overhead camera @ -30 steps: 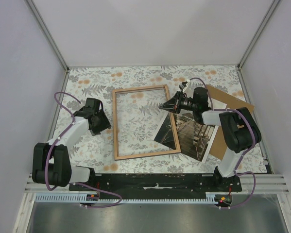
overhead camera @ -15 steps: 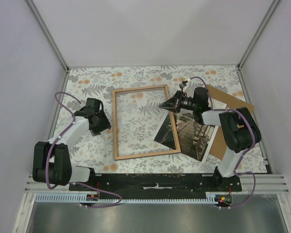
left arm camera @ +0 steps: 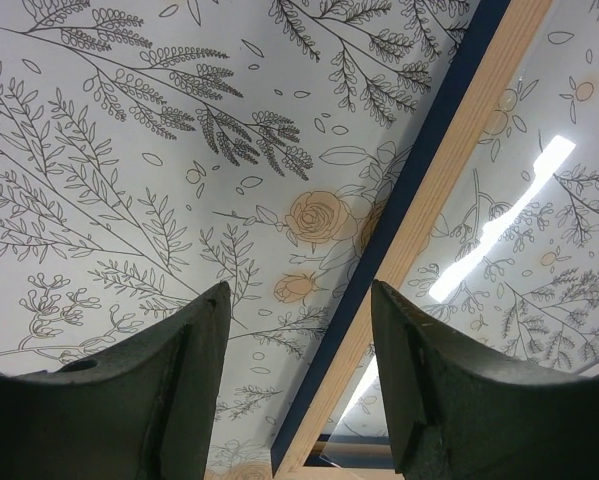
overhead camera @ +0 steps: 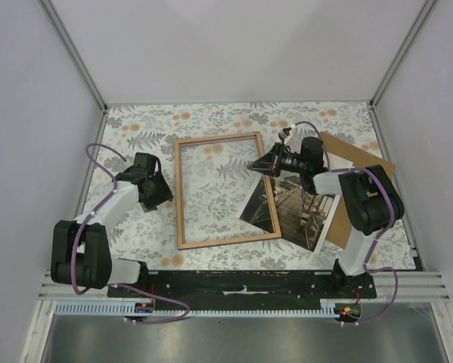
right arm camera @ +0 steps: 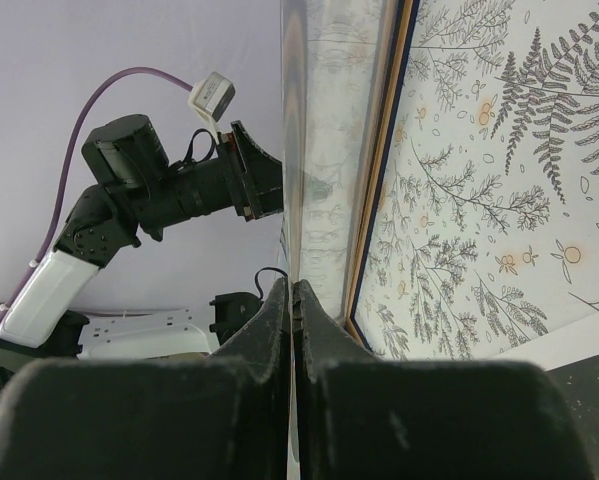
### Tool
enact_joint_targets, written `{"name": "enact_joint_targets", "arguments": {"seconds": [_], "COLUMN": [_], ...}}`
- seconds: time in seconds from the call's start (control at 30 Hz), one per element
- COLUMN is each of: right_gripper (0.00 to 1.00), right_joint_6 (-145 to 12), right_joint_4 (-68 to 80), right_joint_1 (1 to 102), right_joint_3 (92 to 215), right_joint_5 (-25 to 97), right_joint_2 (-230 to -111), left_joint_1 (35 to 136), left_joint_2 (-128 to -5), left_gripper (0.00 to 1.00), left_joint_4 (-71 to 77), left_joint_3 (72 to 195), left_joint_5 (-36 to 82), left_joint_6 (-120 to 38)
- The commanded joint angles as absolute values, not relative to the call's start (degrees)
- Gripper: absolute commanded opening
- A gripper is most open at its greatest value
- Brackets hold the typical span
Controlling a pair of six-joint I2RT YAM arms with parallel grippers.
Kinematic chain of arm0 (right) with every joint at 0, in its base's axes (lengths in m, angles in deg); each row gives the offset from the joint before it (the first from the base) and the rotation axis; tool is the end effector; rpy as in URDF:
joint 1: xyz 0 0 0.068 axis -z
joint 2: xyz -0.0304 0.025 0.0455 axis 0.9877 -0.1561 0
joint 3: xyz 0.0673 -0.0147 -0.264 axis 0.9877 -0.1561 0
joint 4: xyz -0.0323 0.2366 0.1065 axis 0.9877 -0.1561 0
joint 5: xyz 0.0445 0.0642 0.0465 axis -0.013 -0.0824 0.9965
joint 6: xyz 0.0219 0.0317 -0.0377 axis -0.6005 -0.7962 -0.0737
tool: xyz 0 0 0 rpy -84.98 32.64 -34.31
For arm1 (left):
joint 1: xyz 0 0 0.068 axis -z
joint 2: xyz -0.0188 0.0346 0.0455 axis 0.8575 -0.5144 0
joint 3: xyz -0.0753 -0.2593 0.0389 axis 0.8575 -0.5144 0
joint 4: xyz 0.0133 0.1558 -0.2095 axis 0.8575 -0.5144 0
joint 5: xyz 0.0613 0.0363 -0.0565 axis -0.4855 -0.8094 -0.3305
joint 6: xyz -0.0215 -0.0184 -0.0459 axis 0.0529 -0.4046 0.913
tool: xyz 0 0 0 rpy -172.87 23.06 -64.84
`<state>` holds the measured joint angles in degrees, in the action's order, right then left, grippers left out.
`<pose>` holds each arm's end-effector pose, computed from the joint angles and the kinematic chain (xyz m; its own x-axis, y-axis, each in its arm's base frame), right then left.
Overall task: Put the photo into the frame
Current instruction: Place the glass panel at the frame body.
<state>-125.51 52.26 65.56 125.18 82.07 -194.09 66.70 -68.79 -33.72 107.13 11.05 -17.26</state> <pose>0.3418 0.1245 0.1741 -0.9214 0.3009 -0.2458 -0.1933 0.1938 0.9618 0.2444 -0.0307 0.1936 -0.8046 -0.4678 -0.3657 -0.4300 0.8838 -0.1844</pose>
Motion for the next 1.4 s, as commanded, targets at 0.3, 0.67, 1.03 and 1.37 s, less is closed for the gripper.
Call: {"name": "enact_joint_targets", "arguments": {"seconds": [0.3, 0.67, 1.03, 1.37], "right_gripper": [0.0, 0.0, 0.0, 0.0], "right_joint_6": [-125.1, -125.2, -125.4, -125.4], "right_joint_4": [55.7, 56.1, 56.9, 57.7], "right_joint_1": [65.8, 65.7, 65.8, 65.8], "right_joint_3": [126.1, 125.0, 124.3, 124.6], "right_joint_5": [83.1, 82.9, 82.9, 83.2], "right_joint_2": [-194.5, -194.1, -193.9, -194.2], "left_joint_1": [66.3, 66.3, 66.3, 66.4], "left_joint_2": [-68.8, -68.7, -68.8, -69.0], "left_gripper": [0.64, 0.64, 0.64, 0.64], "left_joint_4": [-32.2, -32.2, -32.2, -32.2], "left_joint_3": [107.0, 107.0, 106.9, 107.0], "left_joint_5": [12.2, 12.0, 12.1, 12.2], "left_joint_6": [-19.4, -19.5, -19.4, -19.5]}}
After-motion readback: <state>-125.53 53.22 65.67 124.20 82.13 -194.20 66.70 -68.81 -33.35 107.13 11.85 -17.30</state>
